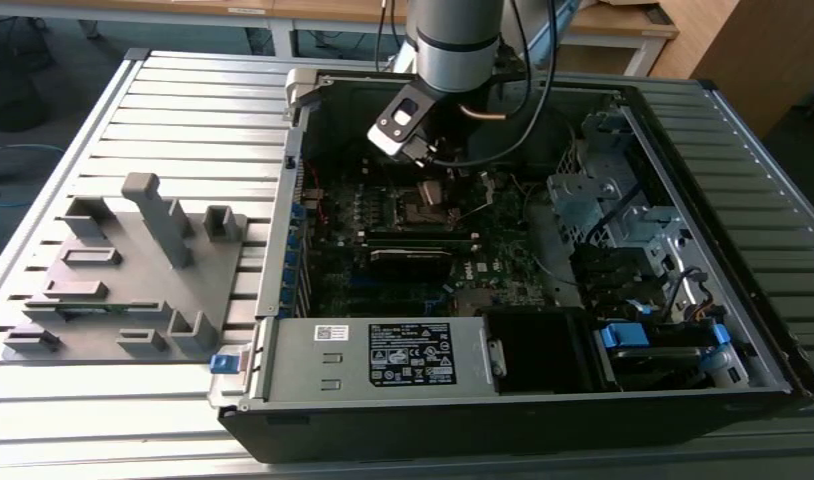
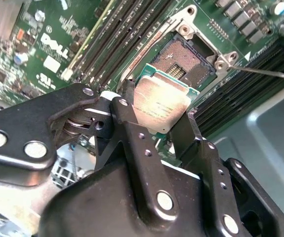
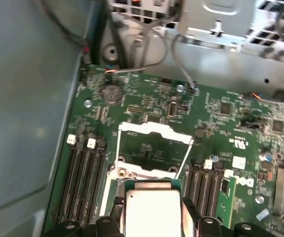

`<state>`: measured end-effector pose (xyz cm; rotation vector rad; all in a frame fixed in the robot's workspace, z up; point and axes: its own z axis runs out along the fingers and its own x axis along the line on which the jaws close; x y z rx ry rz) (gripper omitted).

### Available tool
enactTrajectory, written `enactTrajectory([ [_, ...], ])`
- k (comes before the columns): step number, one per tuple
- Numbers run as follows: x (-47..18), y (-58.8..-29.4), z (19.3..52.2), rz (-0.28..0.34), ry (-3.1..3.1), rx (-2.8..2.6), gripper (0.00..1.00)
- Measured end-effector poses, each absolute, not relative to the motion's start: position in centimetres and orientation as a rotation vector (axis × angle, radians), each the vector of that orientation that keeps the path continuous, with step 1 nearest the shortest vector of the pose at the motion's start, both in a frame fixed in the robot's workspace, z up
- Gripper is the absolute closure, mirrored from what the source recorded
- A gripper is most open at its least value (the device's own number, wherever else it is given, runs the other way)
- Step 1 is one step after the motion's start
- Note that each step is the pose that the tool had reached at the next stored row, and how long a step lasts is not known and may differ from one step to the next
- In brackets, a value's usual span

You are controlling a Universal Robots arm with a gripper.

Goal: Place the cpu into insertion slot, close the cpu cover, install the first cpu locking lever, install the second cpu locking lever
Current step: 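Place the cpu into insertion slot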

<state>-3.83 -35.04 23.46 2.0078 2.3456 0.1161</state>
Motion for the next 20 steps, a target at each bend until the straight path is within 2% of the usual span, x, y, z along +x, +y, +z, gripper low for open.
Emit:
enactTrajectory([
  [20, -4.12, -34.47, 23.28, 0.11, 2.2, 2.159, 0.46],
])
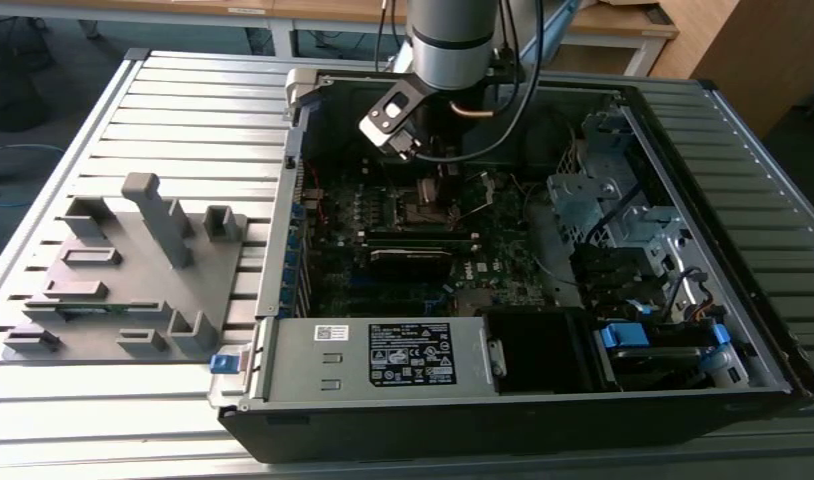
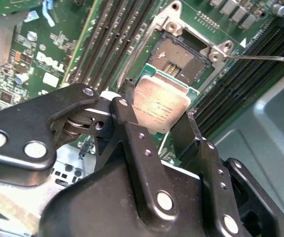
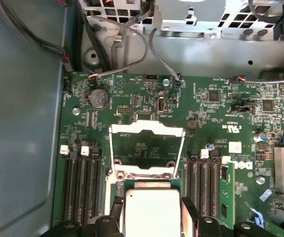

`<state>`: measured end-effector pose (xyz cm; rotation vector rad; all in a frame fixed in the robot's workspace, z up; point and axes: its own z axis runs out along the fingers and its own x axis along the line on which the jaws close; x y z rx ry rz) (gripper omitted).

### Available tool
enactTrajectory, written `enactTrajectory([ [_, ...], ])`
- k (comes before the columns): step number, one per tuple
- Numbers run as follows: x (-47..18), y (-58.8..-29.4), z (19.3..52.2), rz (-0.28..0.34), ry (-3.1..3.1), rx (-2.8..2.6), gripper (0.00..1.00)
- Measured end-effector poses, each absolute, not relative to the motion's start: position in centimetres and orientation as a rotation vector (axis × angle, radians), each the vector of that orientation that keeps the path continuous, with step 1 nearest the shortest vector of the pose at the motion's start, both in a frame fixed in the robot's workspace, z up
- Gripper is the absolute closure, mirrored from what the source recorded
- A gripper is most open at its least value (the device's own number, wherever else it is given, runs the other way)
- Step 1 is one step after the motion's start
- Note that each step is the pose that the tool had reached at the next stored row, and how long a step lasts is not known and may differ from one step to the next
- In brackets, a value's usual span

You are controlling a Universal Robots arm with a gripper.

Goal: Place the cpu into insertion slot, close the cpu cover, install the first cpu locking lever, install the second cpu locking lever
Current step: 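Place the cpu into insertion slot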

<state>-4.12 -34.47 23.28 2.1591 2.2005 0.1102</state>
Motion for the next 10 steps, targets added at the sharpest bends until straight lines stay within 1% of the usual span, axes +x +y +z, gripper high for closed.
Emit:
enactTrajectory([
  [10, -4.78, -34.04, 22.95, 0.11, 2.195, 2.164, 0.46],
])
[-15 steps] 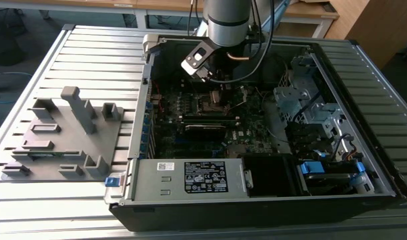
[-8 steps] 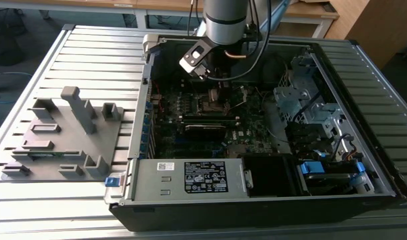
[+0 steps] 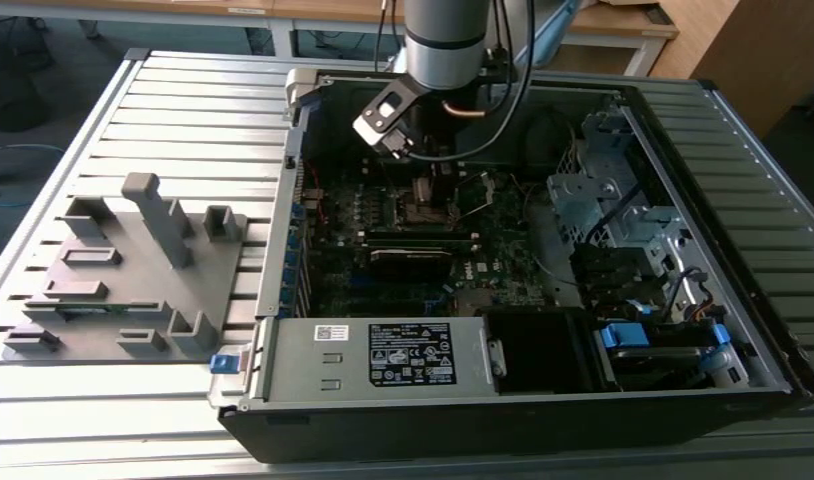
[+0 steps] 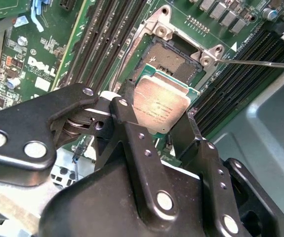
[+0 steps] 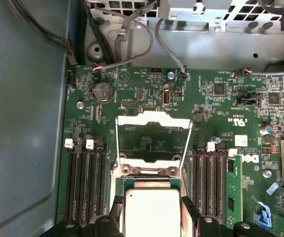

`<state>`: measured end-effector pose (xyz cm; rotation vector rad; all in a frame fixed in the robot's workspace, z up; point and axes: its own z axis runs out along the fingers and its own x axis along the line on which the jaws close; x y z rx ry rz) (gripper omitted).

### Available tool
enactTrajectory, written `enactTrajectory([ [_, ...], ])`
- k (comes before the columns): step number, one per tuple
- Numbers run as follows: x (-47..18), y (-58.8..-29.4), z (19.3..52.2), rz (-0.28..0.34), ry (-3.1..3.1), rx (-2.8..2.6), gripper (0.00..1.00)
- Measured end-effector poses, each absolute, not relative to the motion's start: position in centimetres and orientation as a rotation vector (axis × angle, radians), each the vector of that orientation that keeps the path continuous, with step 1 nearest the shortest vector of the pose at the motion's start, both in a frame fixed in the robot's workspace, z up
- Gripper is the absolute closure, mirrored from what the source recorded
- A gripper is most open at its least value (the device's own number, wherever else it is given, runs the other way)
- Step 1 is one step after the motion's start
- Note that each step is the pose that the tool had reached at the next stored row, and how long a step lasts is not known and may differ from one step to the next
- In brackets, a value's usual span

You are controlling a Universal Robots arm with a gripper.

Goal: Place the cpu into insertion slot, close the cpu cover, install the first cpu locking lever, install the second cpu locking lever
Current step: 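Place the cpu into insertion slot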

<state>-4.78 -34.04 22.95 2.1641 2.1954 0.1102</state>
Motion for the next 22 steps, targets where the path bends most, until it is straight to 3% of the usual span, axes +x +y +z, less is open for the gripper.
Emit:
enactTrajectory([
  [22, -5.07, -33.82, 22.08, 0.11, 2.184, 2.175, 0.46],
])
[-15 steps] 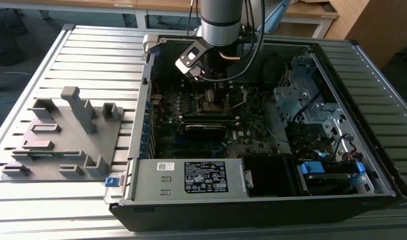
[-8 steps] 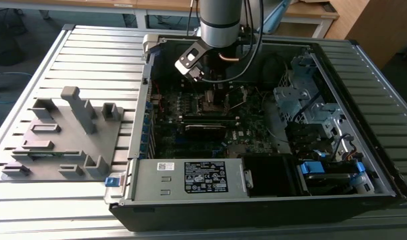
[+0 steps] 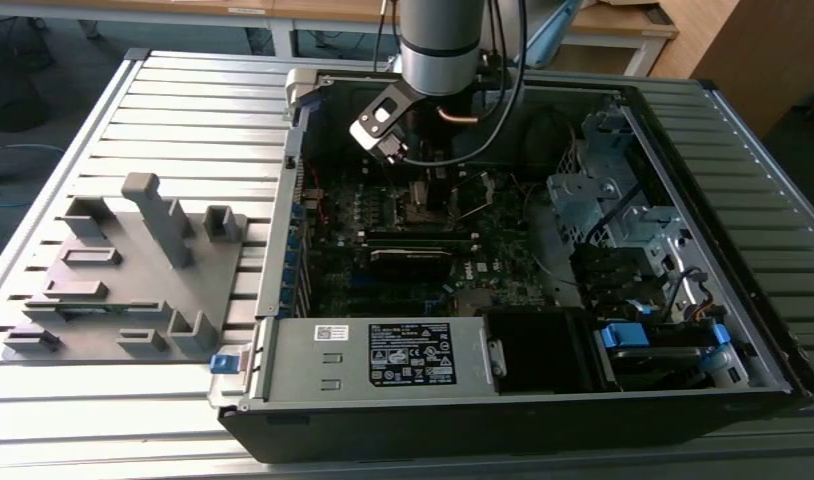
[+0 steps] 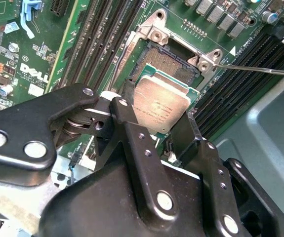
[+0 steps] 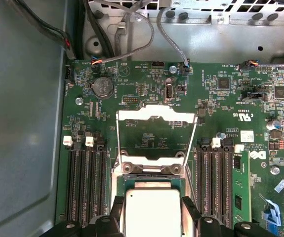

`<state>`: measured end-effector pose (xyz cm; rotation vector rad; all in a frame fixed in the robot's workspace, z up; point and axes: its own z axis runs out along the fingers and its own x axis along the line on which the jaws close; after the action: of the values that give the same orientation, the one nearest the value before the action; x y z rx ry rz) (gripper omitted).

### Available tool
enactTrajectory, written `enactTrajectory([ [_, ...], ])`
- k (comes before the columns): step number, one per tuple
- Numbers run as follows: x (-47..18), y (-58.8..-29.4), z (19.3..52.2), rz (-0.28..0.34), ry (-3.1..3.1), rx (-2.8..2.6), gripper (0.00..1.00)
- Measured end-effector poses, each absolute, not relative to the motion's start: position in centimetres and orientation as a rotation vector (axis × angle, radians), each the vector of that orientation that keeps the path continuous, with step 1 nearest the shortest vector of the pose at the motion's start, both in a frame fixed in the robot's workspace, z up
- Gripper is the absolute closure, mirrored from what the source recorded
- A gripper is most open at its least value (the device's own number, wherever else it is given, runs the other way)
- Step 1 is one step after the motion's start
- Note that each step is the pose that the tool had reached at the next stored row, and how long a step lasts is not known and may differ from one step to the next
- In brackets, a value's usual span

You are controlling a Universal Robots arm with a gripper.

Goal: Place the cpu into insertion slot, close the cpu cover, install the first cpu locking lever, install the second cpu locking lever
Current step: 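Place the cpu into insertion slot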

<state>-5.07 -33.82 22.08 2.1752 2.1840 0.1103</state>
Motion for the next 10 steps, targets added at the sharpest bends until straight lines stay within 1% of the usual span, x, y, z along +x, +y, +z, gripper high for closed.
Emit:
enactTrajectory([
  [10, -5.07, -33.83, 21.83, 0.11, 2.184, 2.175, 0.46],
])
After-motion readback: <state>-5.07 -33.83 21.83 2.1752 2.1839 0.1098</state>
